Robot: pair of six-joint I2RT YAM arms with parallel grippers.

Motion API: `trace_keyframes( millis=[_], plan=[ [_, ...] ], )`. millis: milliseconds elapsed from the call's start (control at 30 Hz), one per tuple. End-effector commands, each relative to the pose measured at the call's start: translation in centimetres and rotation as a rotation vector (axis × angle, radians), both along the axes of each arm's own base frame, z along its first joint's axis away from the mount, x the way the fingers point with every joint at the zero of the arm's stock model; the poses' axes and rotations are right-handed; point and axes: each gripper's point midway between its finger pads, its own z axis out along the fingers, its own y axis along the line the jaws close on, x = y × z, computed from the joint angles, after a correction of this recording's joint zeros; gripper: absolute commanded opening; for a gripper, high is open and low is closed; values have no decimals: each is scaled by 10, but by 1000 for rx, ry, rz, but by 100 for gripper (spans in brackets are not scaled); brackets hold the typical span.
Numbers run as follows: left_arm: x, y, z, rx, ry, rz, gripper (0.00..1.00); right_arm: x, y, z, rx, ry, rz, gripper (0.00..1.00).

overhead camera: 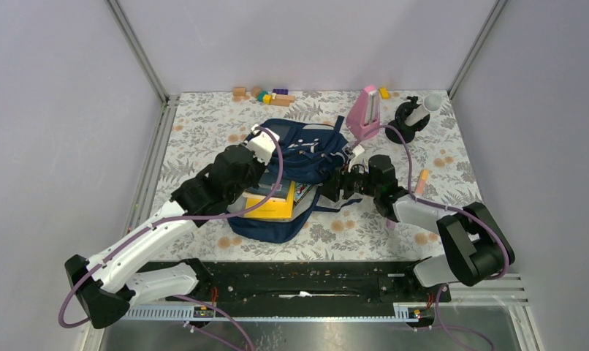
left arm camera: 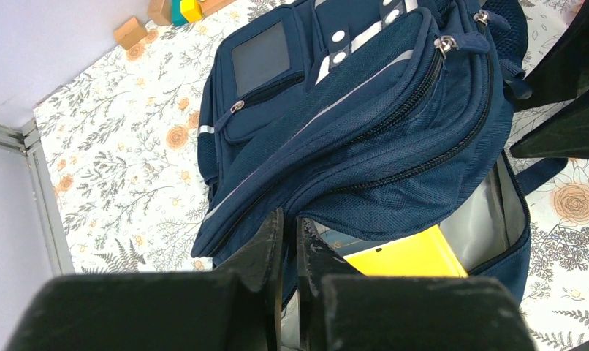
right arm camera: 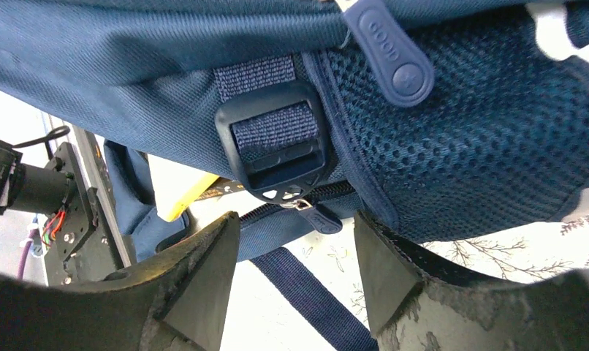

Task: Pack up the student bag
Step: Zip the student bag at the center of the board.

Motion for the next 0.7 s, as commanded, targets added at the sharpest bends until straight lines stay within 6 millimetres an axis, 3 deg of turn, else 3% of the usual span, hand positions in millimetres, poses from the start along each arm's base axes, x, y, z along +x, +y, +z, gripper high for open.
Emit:
trace_keyframes(
  millis=[0, 200, 433, 667],
  plan=[
    [14, 11, 34, -74, -97, 79, 0, 10, 9, 7, -2, -75, 17, 66],
    [14, 11, 34, -80, -94, 77, 0, 21, 10, 3, -1, -71, -14, 70],
    [14, 10, 32, -82, -88, 72, 0, 25, 22, 12, 73, -58, -1, 56],
    [13, 7, 31, -88, -78, 60, 0, 12, 39, 8, 67, -47, 33, 42]
  ],
)
